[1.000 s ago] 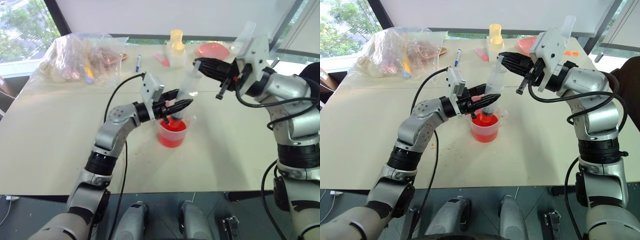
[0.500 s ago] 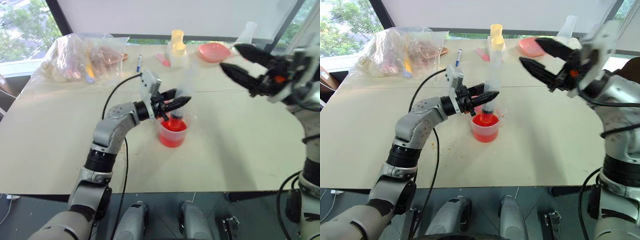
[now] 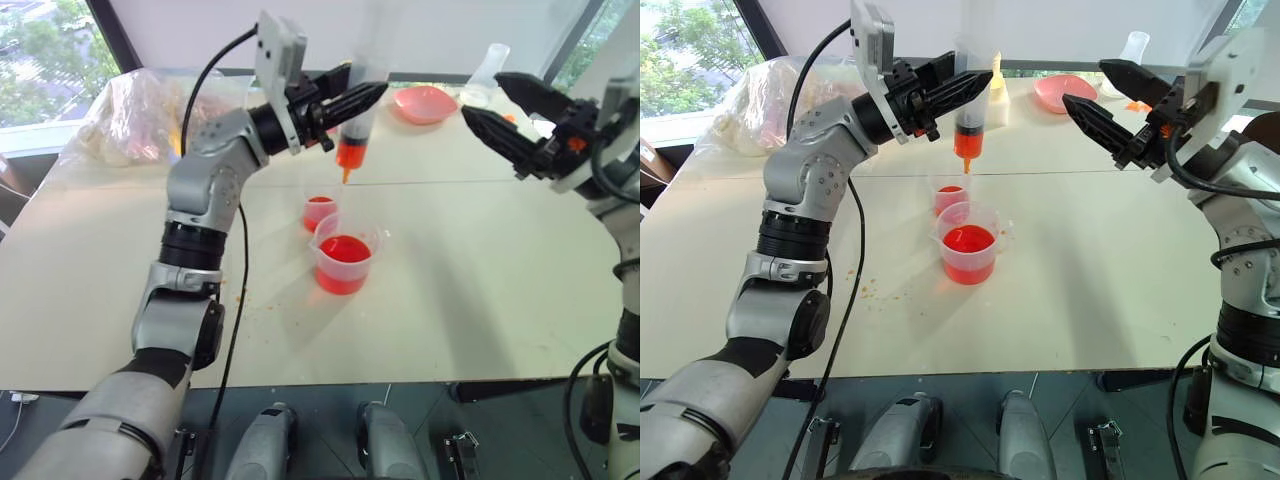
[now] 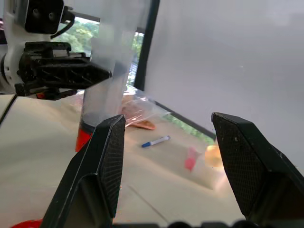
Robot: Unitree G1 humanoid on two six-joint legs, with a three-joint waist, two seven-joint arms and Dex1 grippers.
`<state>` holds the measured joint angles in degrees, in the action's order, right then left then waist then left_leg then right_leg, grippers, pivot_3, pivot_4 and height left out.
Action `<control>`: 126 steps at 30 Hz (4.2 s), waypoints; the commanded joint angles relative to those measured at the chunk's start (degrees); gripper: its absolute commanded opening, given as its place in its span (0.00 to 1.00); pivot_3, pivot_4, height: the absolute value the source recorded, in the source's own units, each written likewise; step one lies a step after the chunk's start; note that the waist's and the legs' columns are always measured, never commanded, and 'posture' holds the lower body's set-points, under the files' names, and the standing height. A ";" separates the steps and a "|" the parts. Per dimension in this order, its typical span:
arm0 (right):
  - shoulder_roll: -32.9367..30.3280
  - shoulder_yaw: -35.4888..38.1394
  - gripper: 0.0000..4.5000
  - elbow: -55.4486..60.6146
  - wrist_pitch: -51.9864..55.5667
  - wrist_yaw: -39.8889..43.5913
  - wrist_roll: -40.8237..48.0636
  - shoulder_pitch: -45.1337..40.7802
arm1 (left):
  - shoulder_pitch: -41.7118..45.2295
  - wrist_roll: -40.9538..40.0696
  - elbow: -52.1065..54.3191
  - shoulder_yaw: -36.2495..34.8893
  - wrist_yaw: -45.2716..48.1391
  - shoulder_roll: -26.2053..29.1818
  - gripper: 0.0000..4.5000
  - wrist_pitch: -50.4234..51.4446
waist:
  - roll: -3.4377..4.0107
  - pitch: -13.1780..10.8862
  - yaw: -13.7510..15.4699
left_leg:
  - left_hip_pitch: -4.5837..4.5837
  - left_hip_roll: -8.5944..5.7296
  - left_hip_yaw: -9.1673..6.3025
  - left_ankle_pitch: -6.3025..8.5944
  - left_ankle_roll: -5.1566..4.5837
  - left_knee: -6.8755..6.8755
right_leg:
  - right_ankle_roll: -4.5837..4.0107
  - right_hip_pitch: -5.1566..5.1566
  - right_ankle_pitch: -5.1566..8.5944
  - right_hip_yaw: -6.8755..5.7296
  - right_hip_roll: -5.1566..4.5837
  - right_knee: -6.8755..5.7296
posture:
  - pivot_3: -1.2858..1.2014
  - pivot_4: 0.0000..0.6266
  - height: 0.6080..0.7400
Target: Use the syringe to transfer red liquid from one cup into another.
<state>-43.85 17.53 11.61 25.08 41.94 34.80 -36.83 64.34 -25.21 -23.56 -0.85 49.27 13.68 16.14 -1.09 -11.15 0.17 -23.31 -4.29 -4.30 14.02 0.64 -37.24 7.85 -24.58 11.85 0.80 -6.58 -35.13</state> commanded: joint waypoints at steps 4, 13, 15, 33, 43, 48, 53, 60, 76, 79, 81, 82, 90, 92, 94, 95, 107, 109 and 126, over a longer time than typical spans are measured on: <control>5.41 -7.36 0.66 -11.07 -14.02 -0.09 -10.56 -9.93 | 5.75 8.98 -20.73 0.23 0.83 -0.06 0.32 -18.22 | -0.01 -0.01 -0.69 | -0.02 -0.01 0.00 0.00 0.00 0.01 | 0.00 -0.02 -0.01 -0.01 0.01 -0.02 | 0.52 0.24 1.00; 12.44 -12.79 0.66 -23.01 -24.74 0.60 -17.29 -18.33 | 6.12 12.23 -27.80 -0.42 2.93 -0.73 0.32 -24.85 | -0.01 -0.01 -0.97 | -0.11 -0.03 -0.16 0.00 0.00 0.06 | 0.01 -0.11 0.00 -0.02 0.00 0.03 | 0.52 0.24 1.00; 13.66 -13.39 0.66 -25.69 -26.42 0.97 -17.96 -20.04 | 6.07 12.04 -27.70 -0.64 3.46 -0.87 0.32 -24.81 | -0.01 -0.01 -0.99 | -0.10 -0.03 -0.18 0.00 0.00 0.05 | 0.01 -0.11 0.00 -0.02 0.00 0.02 | 0.52 0.24 1.00; 18.64 -15.00 0.66 -42.58 -37.45 4.41 -21.53 -27.14 | 2.13 11.18 -21.38 -0.50 10.35 -0.61 0.32 -20.82 | 0.00 -0.01 -1.37 | -0.10 -0.02 -0.25 -0.02 0.03 0.07 | 0.01 -0.18 -0.01 0.00 0.03 -0.08 | 0.52 0.24 1.00; 17.24 -14.82 0.66 -40.07 -35.99 7.24 -20.41 -25.42 | 4.00 9.58 -24.19 -3.60 8.38 0.20 0.32 -19.27 | 0.01 -0.02 -1.31 | -0.10 -0.03 -0.26 -0.02 0.03 0.07 | 0.01 -0.19 -0.01 0.01 0.03 -0.08 | 0.52 0.24 1.00; 16.72 -14.43 0.66 -39.79 -35.59 7.26 -20.42 -24.86 | 4.10 9.53 -24.42 -4.08 8.33 0.03 0.32 -19.20 | 0.01 -0.01 -1.31 | -0.10 -0.03 -0.25 -0.02 0.03 0.07 | 0.01 -0.19 -0.01 0.01 0.03 -0.08 | 0.52 0.24 1.00; 16.85 -14.19 0.66 -41.82 -36.68 6.34 -21.32 -25.77 | 2.56 9.95 -22.55 -2.82 10.30 -0.07 0.32 -18.85 | 0.01 -0.01 -1.35 | -0.10 -0.03 -0.25 -0.02 0.04 0.07 | 0.01 -0.20 -0.01 0.01 0.03 -0.09 | 0.52 0.24 1.00; 17.92 -14.72 0.66 -45.11 -38.71 6.18 -22.47 -27.47 | 0.88 10.65 -21.80 -2.22 10.50 -0.15 0.32 -19.34 | 0.01 -0.01 -1.36 | -0.10 -0.03 -0.25 -0.02 0.04 0.07 | 0.01 -0.20 -0.01 0.01 0.03 -0.09 | 0.52 0.24 1.00; 22.08 -15.81 0.01 -45.66 -39.34 10.09 -21.60 -28.55 | -0.94 12.08 -20.69 -0.97 10.09 0.44 0.32 -19.33 | 0.01 -0.02 -1.36 | -0.10 -0.03 -0.26 -0.07 0.12 0.07 | 0.01 -0.21 -0.01 0.01 0.03 -0.11 | 0.52 0.24 1.00; 22.56 -16.02 0.01 -45.25 -38.80 10.50 -21.47 -28.19 | -0.34 12.05 -20.87 -1.36 9.83 1.03 0.32 -19.47 | 0.01 -0.02 -1.36 | -0.10 -0.02 -0.26 -0.07 0.12 0.07 | 0.01 -0.21 -0.01 0.02 0.03 -0.11 | 0.52 0.24 1.00; 23.30 -16.12 0.01 -45.35 -39.00 9.54 -21.89 -27.95 | -0.08 13.21 -20.63 -0.68 9.60 1.77 0.32 -21.01 | 0.01 -0.02 -1.37 | -0.10 -0.03 -0.26 -0.07 0.13 0.07 | 0.01 -0.22 -0.01 0.02 0.03 -0.11 | 0.52 0.24 1.00; 23.60 -16.35 0.01 -45.29 -39.00 9.38 -22.14 -27.67 | 0.15 13.23 -20.43 -0.66 9.53 1.98 0.32 -21.16 | 0.01 -0.01 -1.38 | -0.10 -0.02 -0.27 -0.07 0.13 0.07 | 0.01 -0.22 -0.01 0.01 0.03 -0.11 | 0.52 0.24 1.00; 25.51 -17.38 0.01 -45.17 -38.19 9.56 -22.32 -25.27 | 2.26 9.24 -18.41 -3.68 8.31 1.37 0.32 -18.55 | 0.02 -0.01 -1.37 | -0.10 -0.03 -0.26 -0.08 0.14 0.07 | 0.00 -0.23 -0.01 0.03 0.03 -0.16 | 0.52 0.24 1.00; 25.99 -17.59 0.01 -44.93 -38.07 9.64 -22.40 -24.88 | 2.71 8.40 -18.24 -4.43 7.54 0.94 0.32 -18.35 | 0.02 -0.01 -1.36 | -0.10 -0.03 -0.27 -0.08 0.15 0.07 | 0.00 -0.23 -0.01 0.03 0.03 -0.18 | 0.52 0.24 1.00; 26.34 -17.71 0.01 -44.72 -37.93 9.69 -22.53 -24.58 | 3.09 8.02 -18.08 -4.89 6.70 0.47 0.32 -18.35 | 0.02 -0.01 -1.37 | -0.10 -0.03 -0.26 -0.08 0.15 0.06 | 0.00 -0.23 -0.01 0.03 0.03 -0.19 | 0.52 0.24 1.00; 26.47 -17.75 0.01 -44.75 -37.91 9.71 -22.59 -24.51 | 3.27 7.91 -18.14 -4.96 6.34 0.30 0.32 -18.40 | 0.02 -0.01 -1.37 | -0.10 -0.03 -0.27 -0.08 0.15 0.06 | 0.01 -0.23 -0.01 0.03 0.03 -0.19 | 0.52 0.24 1.00; 28.08 -18.71 0.01 -43.18 -37.20 9.85 -23.32 -21.92 | 7.06 7.60 -19.28 -6.29 4.25 0.54 0.32 -19.80 | 0.02 -0.01 -1.38 | -0.10 -0.03 -0.26 -0.08 0.14 0.07 | 0.00 -0.27 -0.01 0.04 0.04 -0.19 | 0.52 0.24 1.00; 28.40 -18.93 0.01 -42.63 -36.87 9.78 -23.33 -21.15 | 7.30 7.43 -19.24 -6.39 4.50 0.84 0.32 -19.47 | 0.02 -0.01 -1.39 | -0.10 -0.03 -0.26 -0.08 0.14 0.07 | 0.00 -0.27 -0.01 0.04 0.03 -0.19 | 0.52 0.24 1.00; 30.52 -19.43 0.01 -42.77 -34.22 9.30 -23.79 -19.55 | 5.88 6.65 -13.48 -6.15 6.51 2.88 0.32 -11.18 | 0.02 -0.01 -1.51 | -0.10 -0.03 -0.27 -0.08 0.14 0.07 | 0.00 -0.28 -0.01 0.04 0.04 -0.24 | 0.52 0.24 1.00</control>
<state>-15.42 2.75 -31.15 -9.96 47.64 12.07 -58.46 65.48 -14.52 -42.54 -2.53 58.63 15.03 5.50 -1.07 -11.17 -1.35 -23.41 -4.31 -4.57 13.94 0.78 -37.17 7.86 -24.86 11.84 0.84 -6.53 -35.37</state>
